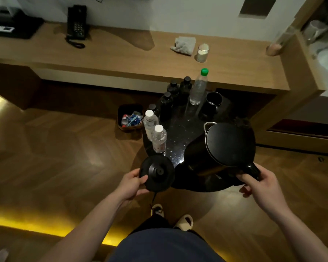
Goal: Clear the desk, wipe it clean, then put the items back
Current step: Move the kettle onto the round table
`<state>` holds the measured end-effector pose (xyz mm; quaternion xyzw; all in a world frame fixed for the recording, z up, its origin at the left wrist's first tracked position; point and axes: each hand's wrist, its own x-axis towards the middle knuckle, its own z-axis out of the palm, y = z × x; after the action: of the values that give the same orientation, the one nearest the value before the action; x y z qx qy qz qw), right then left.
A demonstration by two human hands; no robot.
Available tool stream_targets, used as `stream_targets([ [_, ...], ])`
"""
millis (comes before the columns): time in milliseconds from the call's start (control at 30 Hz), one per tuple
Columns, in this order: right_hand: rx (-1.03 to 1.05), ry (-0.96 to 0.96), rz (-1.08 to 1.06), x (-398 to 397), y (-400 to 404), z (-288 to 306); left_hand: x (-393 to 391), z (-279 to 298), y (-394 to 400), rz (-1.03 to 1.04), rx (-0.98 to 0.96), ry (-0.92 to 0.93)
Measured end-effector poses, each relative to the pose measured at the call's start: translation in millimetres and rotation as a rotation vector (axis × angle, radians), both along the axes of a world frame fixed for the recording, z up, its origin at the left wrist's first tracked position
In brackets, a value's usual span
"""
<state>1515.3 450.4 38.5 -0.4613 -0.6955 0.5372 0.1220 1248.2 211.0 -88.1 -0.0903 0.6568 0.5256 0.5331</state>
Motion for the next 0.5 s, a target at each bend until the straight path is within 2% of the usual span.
stream_targets([
  [233, -0.017, 0.054, -0.013, 2, 14, -7, 27, -36, 48, 0.042, -0.007, -0.028],
  [500, -0.075, 0.018, -0.024, 8, 25, -25, 44, -70, 97, 0.264, -0.082, -0.048],
])
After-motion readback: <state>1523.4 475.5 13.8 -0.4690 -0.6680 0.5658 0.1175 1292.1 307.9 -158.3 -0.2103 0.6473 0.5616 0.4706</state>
